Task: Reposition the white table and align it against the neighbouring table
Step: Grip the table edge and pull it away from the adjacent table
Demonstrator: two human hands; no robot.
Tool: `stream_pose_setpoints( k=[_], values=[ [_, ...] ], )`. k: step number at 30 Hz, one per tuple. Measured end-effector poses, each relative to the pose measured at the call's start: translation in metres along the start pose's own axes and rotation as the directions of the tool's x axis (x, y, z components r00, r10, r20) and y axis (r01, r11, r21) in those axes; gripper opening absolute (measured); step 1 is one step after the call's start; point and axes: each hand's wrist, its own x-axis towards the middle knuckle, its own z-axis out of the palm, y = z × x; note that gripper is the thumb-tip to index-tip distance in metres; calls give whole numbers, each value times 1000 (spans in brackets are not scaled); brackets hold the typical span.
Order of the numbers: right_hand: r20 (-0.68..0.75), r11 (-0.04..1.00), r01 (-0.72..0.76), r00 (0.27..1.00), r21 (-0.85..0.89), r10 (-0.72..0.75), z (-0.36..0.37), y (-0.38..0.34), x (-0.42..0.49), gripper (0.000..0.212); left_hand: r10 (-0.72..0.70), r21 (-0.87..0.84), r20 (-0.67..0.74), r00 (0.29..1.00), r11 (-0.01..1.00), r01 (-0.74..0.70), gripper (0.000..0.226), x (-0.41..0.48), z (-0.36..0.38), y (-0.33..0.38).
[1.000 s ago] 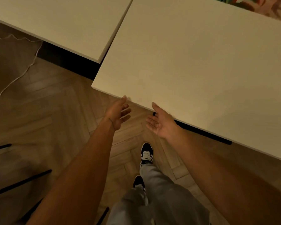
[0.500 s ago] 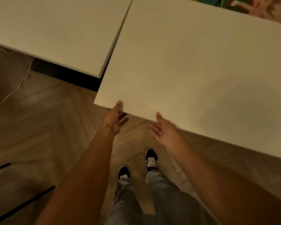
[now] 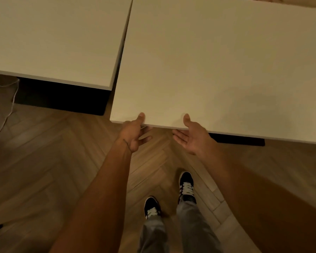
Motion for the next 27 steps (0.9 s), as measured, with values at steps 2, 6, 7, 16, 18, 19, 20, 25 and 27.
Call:
stream_pose_setpoints(
  k=[2, 6, 7, 16, 18, 19, 20, 25, 27],
  values=[
    [1, 1000, 11, 1000, 6, -11, -2, 2, 3, 50, 18, 7, -1, 1000, 1000, -18, 43, 1, 0, -4],
    [-15, 999, 35, 999, 22, -35, -1, 4, 7, 50, 79, -15, -27, 997, 997, -79, 57, 5, 0, -12],
    [-19, 998, 46, 999, 38, -45, 0, 5, 7, 50, 94, -18, -24, 995, 995, -95, 57, 5, 1, -13],
    [48, 983, 74, 995, 169, -84, 22, 26, 3, 43, 146, -64, -24, 989, 987, -147, 63, 5, 2, -16],
    [45, 983, 80, 995, 167, -89, 24, 25, 3, 44, 143, -78, -17, 990, 987, -144, 63, 5, 1, -16],
    [40, 983, 82, 995, 165, -90, 25, 24, 4, 44, 147, -78, -19, 989, 986, -148, 62, 5, 1, -16],
    [36, 984, 82, 995, 159, -88, 24, 23, 4, 44, 152, -75, -24, 988, 985, -153, 62, 5, 1, -16],
    [17, 988, 72, 997, 137, -75, 24, 20, 6, 47, 162, -38, -41, 986, 986, -164, 58, 6, 0, -15],
    [8, 988, 73, 997, 137, -75, 26, 20, 6, 47, 157, -40, -41, 987, 986, -159, 58, 6, 0, -15]
  ],
)
